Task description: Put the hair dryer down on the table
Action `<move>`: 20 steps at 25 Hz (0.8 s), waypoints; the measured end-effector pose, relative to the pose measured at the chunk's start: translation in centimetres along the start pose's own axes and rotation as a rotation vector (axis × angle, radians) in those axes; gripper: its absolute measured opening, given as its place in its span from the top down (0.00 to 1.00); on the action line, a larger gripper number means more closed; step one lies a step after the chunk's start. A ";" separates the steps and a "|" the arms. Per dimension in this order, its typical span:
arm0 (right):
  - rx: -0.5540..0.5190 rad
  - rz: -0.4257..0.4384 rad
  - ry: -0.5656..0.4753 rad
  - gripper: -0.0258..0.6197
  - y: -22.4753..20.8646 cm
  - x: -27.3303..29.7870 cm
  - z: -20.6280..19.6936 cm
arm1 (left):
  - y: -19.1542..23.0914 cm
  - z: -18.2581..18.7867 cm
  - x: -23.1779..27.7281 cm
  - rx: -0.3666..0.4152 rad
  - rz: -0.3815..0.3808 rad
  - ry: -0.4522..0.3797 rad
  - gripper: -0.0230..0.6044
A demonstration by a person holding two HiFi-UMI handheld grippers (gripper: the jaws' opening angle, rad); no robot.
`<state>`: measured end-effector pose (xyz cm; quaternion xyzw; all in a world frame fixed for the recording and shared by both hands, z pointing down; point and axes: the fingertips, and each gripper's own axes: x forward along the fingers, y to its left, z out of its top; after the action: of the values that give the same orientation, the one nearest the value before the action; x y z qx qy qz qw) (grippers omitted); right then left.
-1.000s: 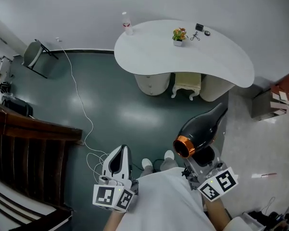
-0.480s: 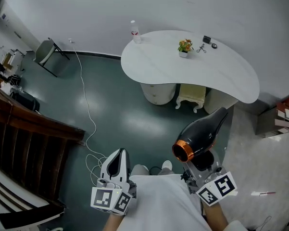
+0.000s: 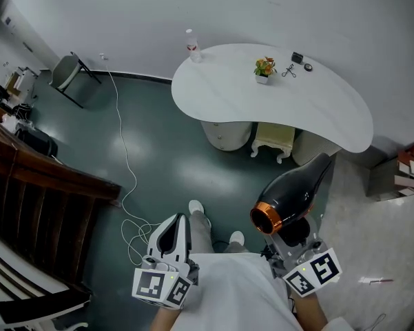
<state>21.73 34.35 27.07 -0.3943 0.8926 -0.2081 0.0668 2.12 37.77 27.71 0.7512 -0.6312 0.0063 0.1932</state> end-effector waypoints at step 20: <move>-0.003 -0.083 0.007 0.53 -0.7 11.6 0.7 | 8.4 4.8 9.4 -0.012 -0.104 0.016 0.95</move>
<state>14.54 25.23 27.21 -0.4305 0.8760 -0.2105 0.0545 -5.03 26.36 28.04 0.7816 -0.5898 -0.0016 0.2030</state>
